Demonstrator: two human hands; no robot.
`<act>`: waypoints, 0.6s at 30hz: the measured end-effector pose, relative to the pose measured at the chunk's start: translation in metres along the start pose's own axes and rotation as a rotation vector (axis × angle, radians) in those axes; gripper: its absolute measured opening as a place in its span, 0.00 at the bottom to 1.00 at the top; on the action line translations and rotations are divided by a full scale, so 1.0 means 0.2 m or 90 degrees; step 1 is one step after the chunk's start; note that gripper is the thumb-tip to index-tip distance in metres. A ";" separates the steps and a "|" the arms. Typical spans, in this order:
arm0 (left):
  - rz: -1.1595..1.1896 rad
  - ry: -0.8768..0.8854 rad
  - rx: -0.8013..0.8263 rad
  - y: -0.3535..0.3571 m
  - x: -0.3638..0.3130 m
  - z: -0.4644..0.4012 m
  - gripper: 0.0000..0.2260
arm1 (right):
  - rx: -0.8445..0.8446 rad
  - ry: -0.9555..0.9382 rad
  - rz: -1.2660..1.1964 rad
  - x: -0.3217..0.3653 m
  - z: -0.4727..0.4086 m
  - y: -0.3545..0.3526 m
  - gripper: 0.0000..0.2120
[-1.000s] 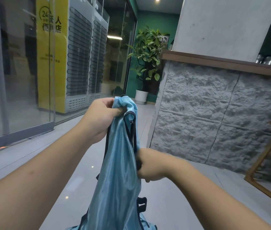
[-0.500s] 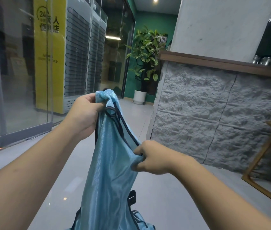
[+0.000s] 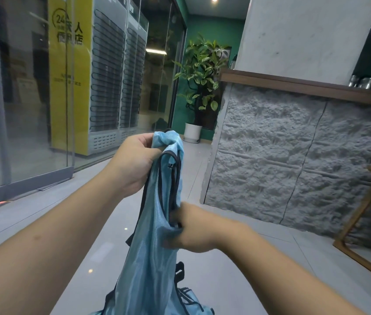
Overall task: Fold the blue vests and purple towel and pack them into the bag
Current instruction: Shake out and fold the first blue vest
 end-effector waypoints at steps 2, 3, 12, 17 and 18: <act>0.007 0.007 -0.010 -0.01 0.00 -0.01 0.11 | 0.049 0.053 0.047 -0.06 0.01 0.05 0.14; 0.009 0.010 -0.013 -0.01 -0.01 -0.01 0.11 | 0.061 0.074 0.061 -0.08 0.02 0.07 0.16; 0.018 0.033 -0.071 -0.14 -0.02 -0.04 0.10 | 0.035 0.118 0.122 -0.13 0.07 -0.10 0.12; 0.022 0.038 -0.136 -0.18 -0.05 -0.05 0.12 | -0.003 0.074 0.059 -0.14 0.08 -0.16 0.06; 0.017 0.043 -0.139 -0.17 -0.06 -0.05 0.11 | -0.008 0.065 0.045 -0.14 0.08 -0.16 0.09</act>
Point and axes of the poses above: each hand's wrist, its own z-axis away from the middle knuckle, its own y-axis out of the palm, x = y × z, the point moved 7 cm from there along -z, towards the middle knuckle, and after that the axes turned 2 degrees about -x, right-handed, at the moved point
